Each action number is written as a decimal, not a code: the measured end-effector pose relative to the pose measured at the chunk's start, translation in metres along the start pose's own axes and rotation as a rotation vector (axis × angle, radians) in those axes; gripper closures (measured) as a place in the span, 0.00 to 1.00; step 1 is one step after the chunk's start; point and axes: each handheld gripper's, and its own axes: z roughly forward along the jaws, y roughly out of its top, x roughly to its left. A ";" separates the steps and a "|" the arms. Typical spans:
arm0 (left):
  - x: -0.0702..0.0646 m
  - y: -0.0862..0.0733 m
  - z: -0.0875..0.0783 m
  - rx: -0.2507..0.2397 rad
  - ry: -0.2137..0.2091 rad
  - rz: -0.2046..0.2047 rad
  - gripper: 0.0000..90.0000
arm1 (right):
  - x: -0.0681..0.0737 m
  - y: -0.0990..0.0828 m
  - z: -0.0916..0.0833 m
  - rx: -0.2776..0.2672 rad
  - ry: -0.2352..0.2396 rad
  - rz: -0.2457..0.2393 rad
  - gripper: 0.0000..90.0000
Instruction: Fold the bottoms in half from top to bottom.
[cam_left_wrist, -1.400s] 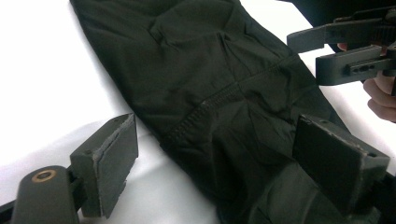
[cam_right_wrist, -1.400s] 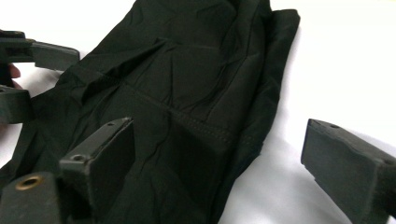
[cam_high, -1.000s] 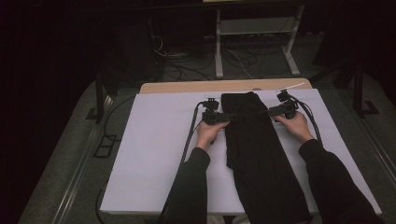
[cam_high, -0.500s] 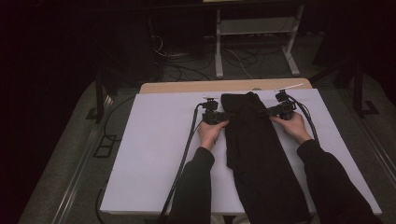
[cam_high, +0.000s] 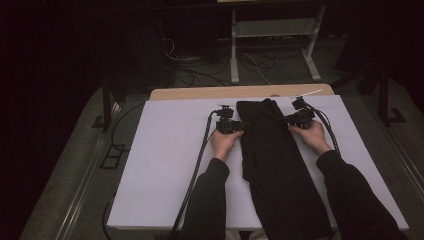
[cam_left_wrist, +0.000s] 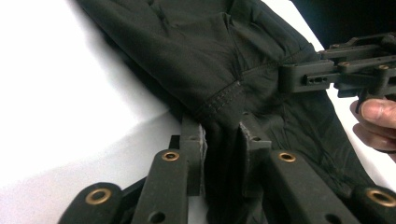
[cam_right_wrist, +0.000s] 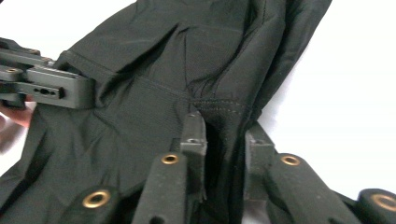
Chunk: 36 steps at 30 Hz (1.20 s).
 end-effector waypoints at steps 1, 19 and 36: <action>-0.001 0.000 0.000 -0.001 0.000 0.003 0.85 | 0.001 0.000 0.000 -0.002 0.005 0.002 0.85; -0.007 -0.001 -0.007 -0.014 -0.038 0.026 0.90 | 0.006 -0.013 -0.015 -0.048 0.062 -0.011 0.95; -0.019 -0.015 -0.019 -0.035 -0.097 0.051 0.91 | 0.017 -0.033 -0.038 -0.118 0.085 0.026 0.95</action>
